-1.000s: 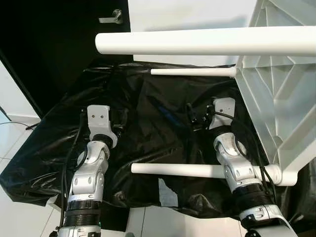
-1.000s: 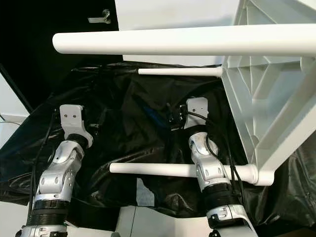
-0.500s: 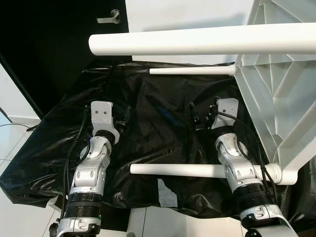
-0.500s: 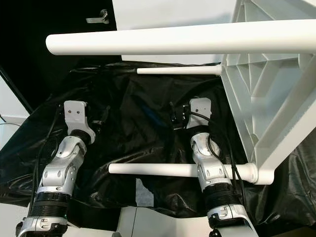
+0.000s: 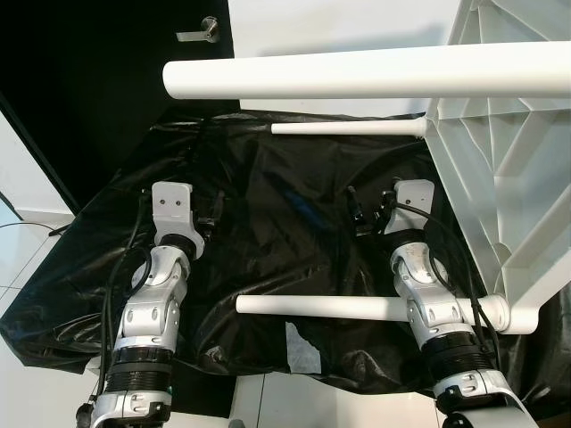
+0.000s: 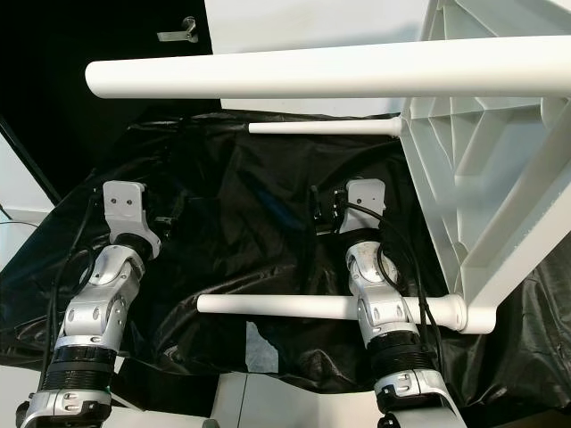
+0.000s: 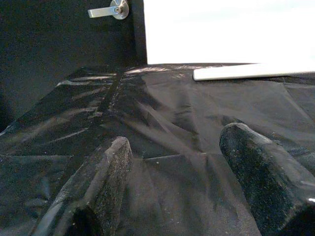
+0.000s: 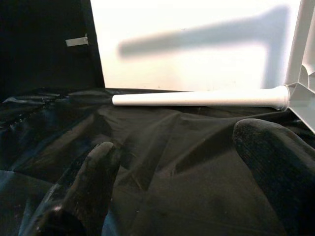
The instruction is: Building children table
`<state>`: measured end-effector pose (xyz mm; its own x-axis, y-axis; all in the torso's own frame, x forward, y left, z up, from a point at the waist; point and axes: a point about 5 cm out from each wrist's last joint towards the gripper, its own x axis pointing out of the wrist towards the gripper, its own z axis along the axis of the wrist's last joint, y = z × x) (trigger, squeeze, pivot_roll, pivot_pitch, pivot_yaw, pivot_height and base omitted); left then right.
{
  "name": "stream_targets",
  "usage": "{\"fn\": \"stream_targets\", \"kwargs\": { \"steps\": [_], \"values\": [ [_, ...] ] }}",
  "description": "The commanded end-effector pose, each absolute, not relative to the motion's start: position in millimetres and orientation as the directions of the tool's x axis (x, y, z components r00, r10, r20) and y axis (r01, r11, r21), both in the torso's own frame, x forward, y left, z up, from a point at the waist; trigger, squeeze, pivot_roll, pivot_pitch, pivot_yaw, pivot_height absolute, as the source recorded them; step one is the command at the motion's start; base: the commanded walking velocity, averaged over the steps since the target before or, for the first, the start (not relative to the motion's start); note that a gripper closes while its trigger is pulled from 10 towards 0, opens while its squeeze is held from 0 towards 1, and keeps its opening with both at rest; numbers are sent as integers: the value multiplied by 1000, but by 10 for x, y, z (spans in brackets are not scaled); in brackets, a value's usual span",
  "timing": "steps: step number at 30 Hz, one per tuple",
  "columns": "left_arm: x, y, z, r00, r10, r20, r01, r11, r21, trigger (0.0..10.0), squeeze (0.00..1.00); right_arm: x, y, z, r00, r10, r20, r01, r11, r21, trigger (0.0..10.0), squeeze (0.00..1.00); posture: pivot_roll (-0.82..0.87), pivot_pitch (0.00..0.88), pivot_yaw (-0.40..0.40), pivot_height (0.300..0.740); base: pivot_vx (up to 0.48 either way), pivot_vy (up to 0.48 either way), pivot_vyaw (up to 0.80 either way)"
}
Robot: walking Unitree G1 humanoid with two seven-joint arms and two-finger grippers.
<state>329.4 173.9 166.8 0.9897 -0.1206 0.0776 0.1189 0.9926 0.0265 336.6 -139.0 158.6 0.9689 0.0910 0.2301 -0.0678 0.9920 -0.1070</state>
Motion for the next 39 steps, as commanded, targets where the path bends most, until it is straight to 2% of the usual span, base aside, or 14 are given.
{"fn": "stream_targets", "kwargs": {
  "steps": [1,29,39],
  "values": [
    [3301,1747,1639,989,-132,60,130,991,34,10000,0,3346,-1393,1523,973,84,214,-63,993,-104,10000,0,94,0,-14,740,0,0,0],
    [3294,1768,1632,989,-146,39,144,989,40,10000,0,3300,-1435,1472,977,66,203,-44,993,-108,10000,0,95,0,-8,740,0,0,0],
    [3301,1763,1643,989,-146,37,145,989,35,10000,0,3305,-1445,1472,978,62,201,-41,993,-110,10000,0,95,0,-9,740,-148,0,0]
  ]
}}
